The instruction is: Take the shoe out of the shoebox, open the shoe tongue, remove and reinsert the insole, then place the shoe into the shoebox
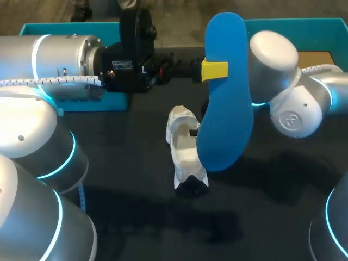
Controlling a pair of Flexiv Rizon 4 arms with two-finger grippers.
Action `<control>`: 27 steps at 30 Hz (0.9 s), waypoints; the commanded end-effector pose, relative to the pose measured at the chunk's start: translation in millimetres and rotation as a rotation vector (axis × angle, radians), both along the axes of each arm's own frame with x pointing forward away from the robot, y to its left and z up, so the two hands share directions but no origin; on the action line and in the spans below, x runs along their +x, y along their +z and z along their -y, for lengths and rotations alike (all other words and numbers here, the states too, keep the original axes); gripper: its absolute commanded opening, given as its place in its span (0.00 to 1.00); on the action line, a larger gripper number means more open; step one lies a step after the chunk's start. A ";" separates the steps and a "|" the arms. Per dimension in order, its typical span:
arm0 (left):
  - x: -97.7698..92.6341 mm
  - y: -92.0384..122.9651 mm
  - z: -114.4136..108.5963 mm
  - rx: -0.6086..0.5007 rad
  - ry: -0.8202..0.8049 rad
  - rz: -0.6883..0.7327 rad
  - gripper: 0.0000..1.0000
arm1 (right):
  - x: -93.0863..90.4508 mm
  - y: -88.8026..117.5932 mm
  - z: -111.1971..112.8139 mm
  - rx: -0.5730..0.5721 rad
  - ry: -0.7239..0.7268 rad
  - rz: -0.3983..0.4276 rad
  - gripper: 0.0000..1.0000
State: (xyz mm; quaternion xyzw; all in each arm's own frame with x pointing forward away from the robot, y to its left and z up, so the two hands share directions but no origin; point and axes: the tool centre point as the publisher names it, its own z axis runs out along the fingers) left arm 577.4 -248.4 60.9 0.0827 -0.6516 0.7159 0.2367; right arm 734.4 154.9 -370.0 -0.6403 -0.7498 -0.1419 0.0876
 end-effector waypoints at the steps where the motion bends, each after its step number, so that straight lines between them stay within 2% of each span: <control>1: -0.6 -0.6 0.1 0.002 0.000 0.000 0.00 | -2.9 -7.1 0.3 0.016 -0.019 0.011 0.00; 6: -0.6 -0.6 0.1 0.002 0.000 0.000 0.00 | -1.4 -13.2 -0.7 0.026 -0.021 -0.001 0.00; 7: -0.6 -0.6 0.1 0.002 0.000 0.000 0.00 | -1.4 -13.5 -0.5 0.028 -0.024 -0.012 0.33; 8: -0.6 -0.6 0.1 0.002 0.000 0.000 0.00 | -1.6 -13.2 -0.2 0.033 -0.029 -0.019 1.00; 12: -0.6 -0.6 0.1 0.002 0.000 0.000 0.00 | -5.2 -1.7 3.0 0.063 -0.044 -0.038 1.00; 14: -0.6 -0.6 0.1 0.002 0.000 0.000 0.00 | -6.7 5.2 5.0 0.079 -0.061 -0.074 1.00; 20: -0.6 -0.6 0.1 0.002 0.000 0.000 0.00 | -7.1 28.6 14.9 0.208 -0.089 -0.099 1.00; 27: -0.6 -0.6 0.1 0.002 0.000 0.000 0.00 | -7.1 28.6 14.9 0.208 -0.089 -0.099 1.00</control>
